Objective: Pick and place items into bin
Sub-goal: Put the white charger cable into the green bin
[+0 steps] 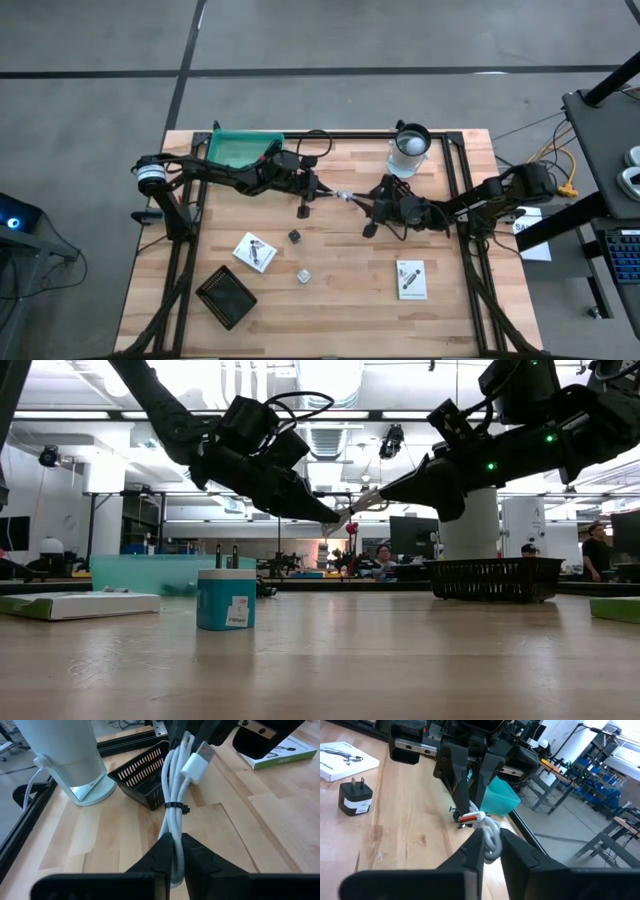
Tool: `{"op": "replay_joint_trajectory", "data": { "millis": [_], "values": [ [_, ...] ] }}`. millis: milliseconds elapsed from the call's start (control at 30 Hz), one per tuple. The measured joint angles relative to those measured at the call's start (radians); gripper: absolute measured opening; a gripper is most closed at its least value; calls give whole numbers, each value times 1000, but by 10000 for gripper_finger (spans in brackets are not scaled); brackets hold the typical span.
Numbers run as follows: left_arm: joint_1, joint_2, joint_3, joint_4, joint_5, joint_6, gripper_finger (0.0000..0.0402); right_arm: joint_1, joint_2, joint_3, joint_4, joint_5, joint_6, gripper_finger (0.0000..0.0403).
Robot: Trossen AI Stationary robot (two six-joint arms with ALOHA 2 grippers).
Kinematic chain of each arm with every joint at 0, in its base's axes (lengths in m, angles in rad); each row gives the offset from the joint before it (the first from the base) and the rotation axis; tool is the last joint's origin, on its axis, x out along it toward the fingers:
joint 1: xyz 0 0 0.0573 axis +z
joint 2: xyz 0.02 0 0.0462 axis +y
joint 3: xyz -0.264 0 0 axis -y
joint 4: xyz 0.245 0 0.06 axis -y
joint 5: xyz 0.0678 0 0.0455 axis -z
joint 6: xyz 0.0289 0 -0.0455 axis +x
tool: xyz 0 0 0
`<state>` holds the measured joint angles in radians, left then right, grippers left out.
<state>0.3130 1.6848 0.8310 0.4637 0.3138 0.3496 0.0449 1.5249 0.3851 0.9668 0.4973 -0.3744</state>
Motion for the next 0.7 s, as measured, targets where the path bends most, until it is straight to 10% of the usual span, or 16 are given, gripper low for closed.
{"op": "replay_joint_trajectory", "data": {
  "millis": [700],
  "values": [
    [0, -1, -24, -1, -111, 5, 118, 1, -5, 0, -46, 1, -11, 13]
  ]
}}
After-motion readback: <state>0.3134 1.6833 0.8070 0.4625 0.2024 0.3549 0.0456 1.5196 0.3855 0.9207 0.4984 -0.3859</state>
